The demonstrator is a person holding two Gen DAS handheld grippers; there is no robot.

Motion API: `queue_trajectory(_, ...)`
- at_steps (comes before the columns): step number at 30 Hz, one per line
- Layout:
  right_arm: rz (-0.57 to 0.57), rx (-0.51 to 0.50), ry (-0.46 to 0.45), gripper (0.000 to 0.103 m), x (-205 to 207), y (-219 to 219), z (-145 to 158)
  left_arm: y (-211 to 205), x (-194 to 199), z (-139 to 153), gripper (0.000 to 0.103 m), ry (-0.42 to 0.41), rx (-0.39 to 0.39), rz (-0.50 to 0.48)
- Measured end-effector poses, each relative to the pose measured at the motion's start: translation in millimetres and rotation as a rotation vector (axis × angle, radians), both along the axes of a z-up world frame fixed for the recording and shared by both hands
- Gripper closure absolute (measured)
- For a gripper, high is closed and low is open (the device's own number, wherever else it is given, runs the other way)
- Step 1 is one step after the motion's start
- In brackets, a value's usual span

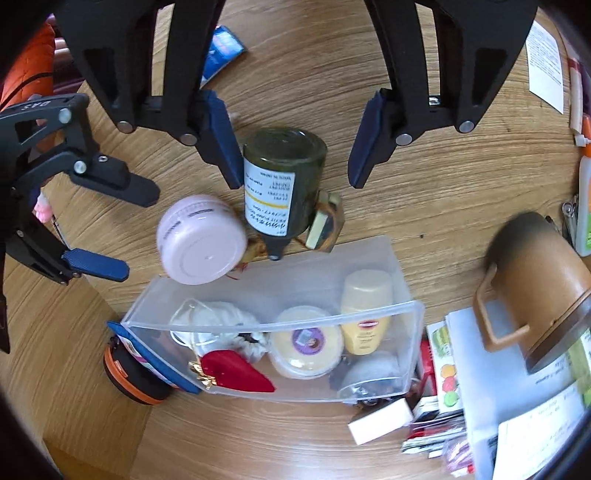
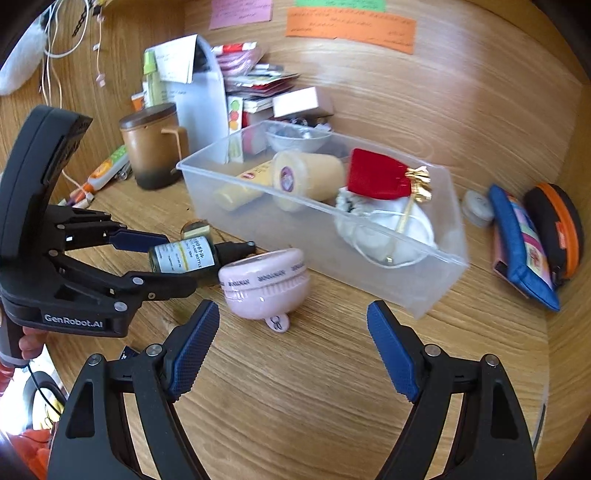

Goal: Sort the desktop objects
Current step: 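Grasp the green glass bottle with left tool while right tool grasps pink container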

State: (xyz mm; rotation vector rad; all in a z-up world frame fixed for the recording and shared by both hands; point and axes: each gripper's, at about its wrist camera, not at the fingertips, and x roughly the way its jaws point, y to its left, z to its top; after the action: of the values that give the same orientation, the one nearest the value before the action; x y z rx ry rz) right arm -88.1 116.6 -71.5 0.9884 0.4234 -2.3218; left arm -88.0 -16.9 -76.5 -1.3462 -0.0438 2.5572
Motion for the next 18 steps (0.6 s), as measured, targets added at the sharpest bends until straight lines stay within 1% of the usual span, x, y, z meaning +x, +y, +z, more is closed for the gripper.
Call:
queue_trajectory(5,0.037,0.023,-0.019,0.023,-10,-17,-9,-10,-4,-1,0.045,-0.004,0.018,0.003)
queue_trajectory(10,0.047,0.049,-0.042,0.023,-24,-31,-19,-11,-12,-1,0.045,0.005,0.035,-0.011)
queue_trajectory(12,0.047,0.047,-0.047,0.025,-27,-33,-20,-11,-15,-2,0.045,0.006,0.040,-0.017)
queue_trajectory(13,0.047,0.045,-0.050,0.027,-28,-33,-21,-10,-16,-2,0.047,0.009,0.041,-0.019)
queue_trajectory(14,0.045,0.040,-0.049,0.030,-28,-33,-21,-9,-17,-2,0.051,0.010,0.048,-0.026)
queue_trajectory(16,0.047,0.031,-0.049,0.040,-29,-33,-21,-8,-17,-2,0.052,0.010,0.054,-0.034)
queue_trajectory(17,0.052,0.028,-0.049,0.043,-29,-34,-21,-7,-16,-2,0.052,0.017,0.049,-0.037)
queue_trajectory(18,0.052,0.027,-0.051,0.043,-29,-33,-21,-6,-15,-2,0.052,0.023,0.042,-0.039)
